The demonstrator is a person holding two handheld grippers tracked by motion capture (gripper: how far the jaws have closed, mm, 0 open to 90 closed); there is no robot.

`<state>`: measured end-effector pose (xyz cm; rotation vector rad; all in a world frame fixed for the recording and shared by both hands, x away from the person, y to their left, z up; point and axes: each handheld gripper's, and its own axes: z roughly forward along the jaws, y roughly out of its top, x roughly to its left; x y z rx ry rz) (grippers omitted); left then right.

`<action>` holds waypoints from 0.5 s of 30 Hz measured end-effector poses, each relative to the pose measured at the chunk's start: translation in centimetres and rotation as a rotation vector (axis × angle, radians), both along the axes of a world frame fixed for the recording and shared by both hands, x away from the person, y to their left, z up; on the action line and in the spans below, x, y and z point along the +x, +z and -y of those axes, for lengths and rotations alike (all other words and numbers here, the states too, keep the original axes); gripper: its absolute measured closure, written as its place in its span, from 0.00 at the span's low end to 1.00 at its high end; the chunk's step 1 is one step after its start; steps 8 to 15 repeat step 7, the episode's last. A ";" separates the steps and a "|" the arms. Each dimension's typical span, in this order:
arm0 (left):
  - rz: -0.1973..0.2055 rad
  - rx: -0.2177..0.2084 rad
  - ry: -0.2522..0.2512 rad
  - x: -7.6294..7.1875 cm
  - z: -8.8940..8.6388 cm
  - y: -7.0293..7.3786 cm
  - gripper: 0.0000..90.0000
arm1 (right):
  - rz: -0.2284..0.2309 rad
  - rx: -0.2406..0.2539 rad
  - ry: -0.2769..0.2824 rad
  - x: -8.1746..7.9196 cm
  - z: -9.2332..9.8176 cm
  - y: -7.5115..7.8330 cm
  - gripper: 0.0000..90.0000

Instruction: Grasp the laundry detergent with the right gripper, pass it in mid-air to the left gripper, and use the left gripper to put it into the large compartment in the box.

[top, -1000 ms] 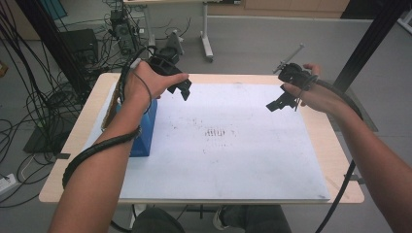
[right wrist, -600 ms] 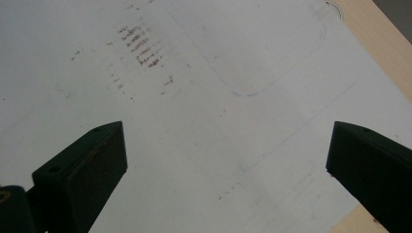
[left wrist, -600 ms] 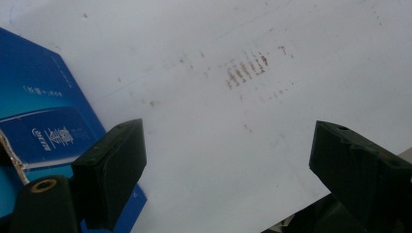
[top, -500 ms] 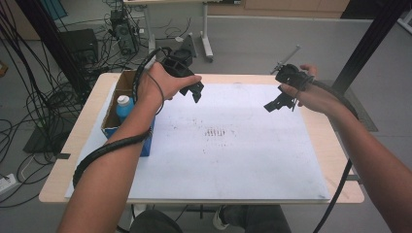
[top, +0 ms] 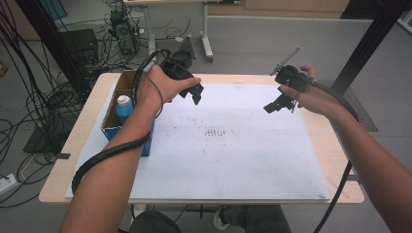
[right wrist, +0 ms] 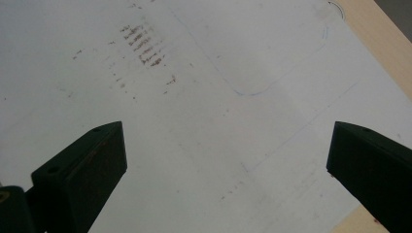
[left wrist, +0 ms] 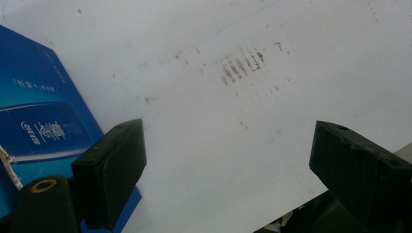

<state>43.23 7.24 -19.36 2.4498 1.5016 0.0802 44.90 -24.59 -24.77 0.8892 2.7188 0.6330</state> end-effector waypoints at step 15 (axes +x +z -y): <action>0.001 -0.008 0.018 -0.5 -0.4 -0.3 0.15 | -0.003 -0.009 -0.005 -0.2 0.2 -0.5 0.01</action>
